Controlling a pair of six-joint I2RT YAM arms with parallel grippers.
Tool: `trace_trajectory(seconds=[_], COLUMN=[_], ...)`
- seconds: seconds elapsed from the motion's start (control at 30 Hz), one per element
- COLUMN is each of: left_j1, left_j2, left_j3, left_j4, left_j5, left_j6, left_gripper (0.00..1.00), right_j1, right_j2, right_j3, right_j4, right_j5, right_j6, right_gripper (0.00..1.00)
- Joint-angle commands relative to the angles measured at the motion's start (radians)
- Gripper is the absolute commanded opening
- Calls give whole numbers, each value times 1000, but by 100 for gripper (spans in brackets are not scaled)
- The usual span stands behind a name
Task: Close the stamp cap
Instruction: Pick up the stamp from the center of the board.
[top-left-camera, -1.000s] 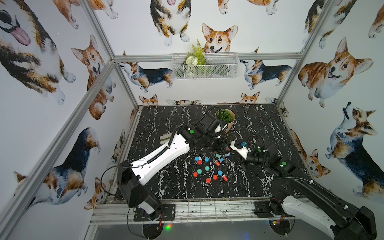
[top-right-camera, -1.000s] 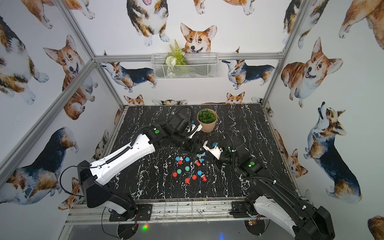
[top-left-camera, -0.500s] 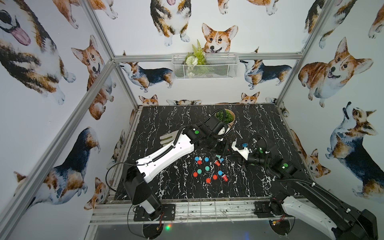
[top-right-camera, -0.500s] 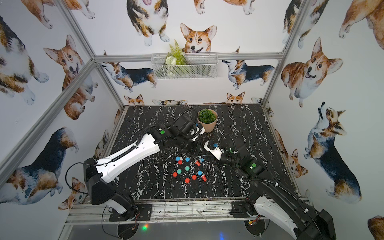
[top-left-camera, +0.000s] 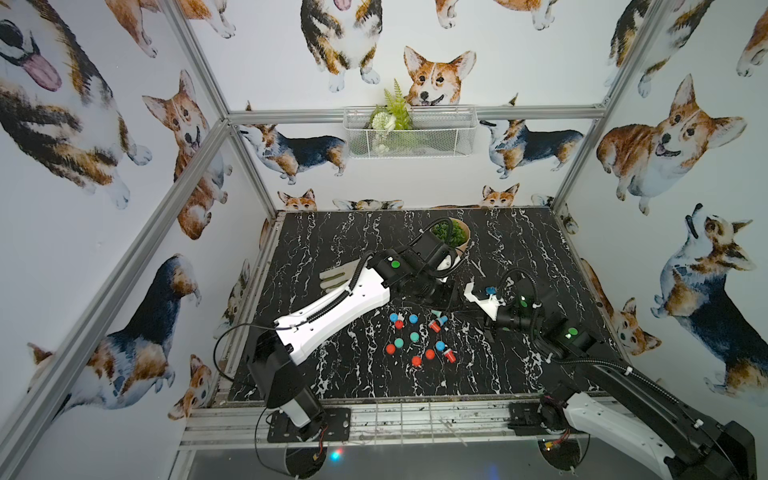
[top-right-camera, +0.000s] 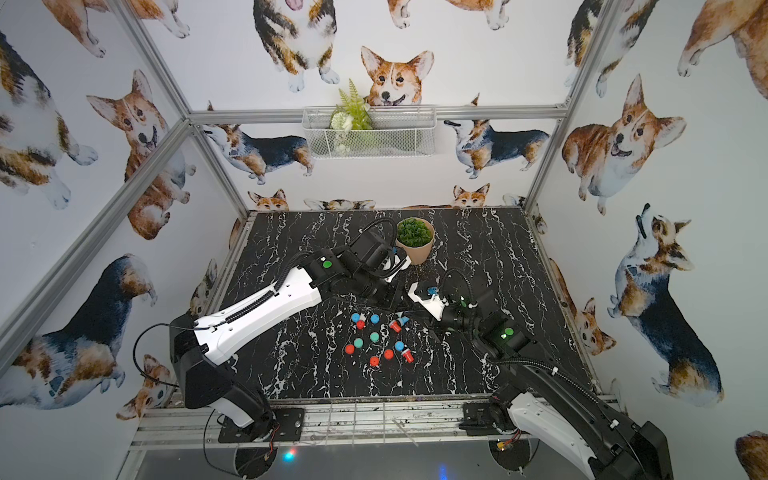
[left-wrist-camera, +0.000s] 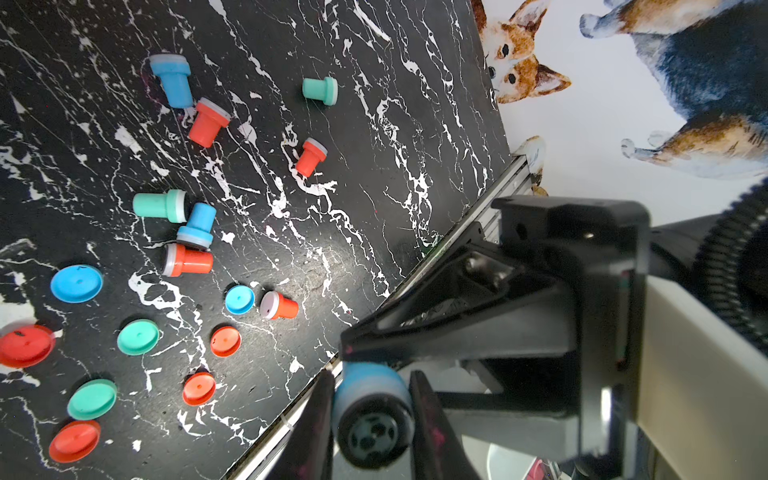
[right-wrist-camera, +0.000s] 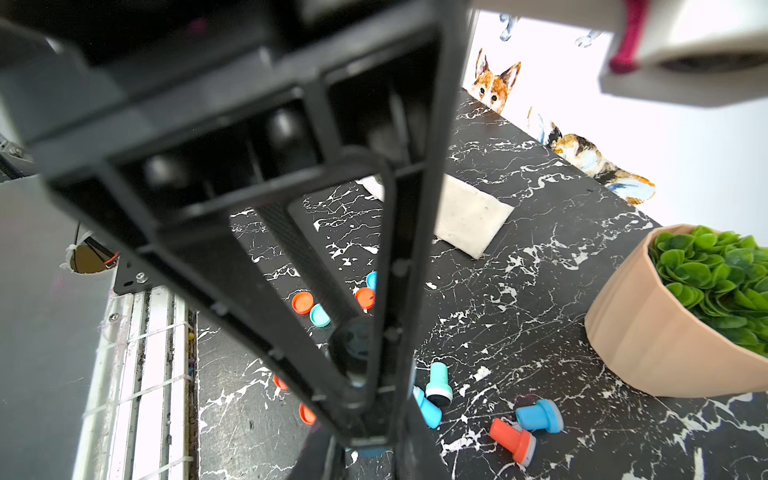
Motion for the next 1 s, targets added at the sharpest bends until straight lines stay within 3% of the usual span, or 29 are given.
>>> trace_trajectory(seconds=[0.0, 0.07, 0.2, 0.27, 0.5, 0.7, 0.97], left_j1=[-1, 0, 8, 14, 43, 48, 47], left_j2=[-6, -18, -61, -93, -212, -257, -297], left_j3=[16, 23, 45, 44, 3, -20, -42], left_j4=[-30, -33, -16, 28, 279, 471, 637], left_j5=[-30, -44, -44, -14, 160, 305, 378], left_j6=[8, 12, -2, -23, -160, -286, -388], left_gripper=[21, 19, 18, 18, 17, 17, 16], right_j1=[0, 0, 0, 1, 0, 1, 2], right_j2=[-7, -17, -61, -90, -194, -188, -125], right_j3=[0, 3, 18, 24, 39, 116, 214], right_j4=[36, 38, 51, 74, 291, 433, 546], right_j5=[-14, -11, 3, 8, 16, -9, -109], right_j6=[-15, -11, 10, 28, 141, 189, 226], right_gripper=[14, 19, 39, 43, 49, 50, 45])
